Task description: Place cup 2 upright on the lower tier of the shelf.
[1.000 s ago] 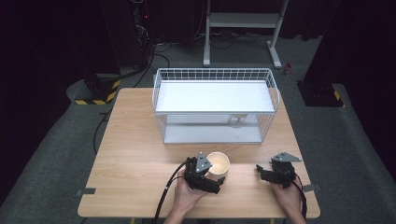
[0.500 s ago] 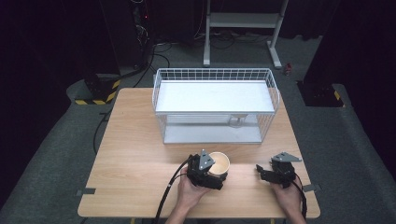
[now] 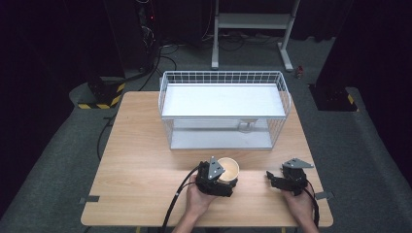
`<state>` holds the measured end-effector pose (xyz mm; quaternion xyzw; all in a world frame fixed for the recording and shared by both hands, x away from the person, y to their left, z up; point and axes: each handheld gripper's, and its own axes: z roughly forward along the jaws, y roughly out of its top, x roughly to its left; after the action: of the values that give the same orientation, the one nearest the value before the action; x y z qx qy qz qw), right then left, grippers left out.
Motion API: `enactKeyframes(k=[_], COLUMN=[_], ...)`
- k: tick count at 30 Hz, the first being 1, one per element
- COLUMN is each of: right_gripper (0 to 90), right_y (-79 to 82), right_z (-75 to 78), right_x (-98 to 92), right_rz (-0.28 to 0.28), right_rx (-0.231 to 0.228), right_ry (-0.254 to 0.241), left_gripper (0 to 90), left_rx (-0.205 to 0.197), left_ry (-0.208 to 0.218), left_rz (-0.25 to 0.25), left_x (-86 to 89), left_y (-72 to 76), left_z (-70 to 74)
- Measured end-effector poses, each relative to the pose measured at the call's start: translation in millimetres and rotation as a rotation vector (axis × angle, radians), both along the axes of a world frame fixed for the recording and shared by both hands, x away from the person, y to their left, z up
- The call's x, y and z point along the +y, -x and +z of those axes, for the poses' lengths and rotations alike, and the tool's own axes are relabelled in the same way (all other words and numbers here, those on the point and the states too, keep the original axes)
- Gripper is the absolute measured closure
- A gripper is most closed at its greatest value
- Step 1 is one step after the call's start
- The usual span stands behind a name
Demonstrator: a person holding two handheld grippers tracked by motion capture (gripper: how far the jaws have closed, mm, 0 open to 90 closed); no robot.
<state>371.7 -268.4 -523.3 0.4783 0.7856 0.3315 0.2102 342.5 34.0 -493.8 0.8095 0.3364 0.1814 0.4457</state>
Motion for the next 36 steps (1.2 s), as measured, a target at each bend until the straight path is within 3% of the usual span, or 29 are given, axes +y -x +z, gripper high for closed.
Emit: enactKeyframes(k=[9,21,32,36], right_gripper=[26.4,26.5,26.4,26.4], right_y=[0.0,0.0,0.0,0.1], right_z=[0.0,0.0,0.0,0.0], right_x=[0.0,0.1,0.3,0.4], right_rz=[0.0,0.001,0.01,0.009], right_rx=[0.0,0.0,-0.002,-0.002], right_ry=[0.0,0.0,0.004,0.003], left_gripper=[9.7,9.7,9.7,9.7], left_rx=[0.001,0.003,0.037,0.044], left_ry=[0.012,0.033,0.059,0.023], left_rz=[0.014,0.03,0.04,0.015], left_x=[5.6,11.4,18.4,18.9], left_y=[-0.2,-6.2,-13.1,-14.8], left_z=[3.4,19.3,20.7,24.5])
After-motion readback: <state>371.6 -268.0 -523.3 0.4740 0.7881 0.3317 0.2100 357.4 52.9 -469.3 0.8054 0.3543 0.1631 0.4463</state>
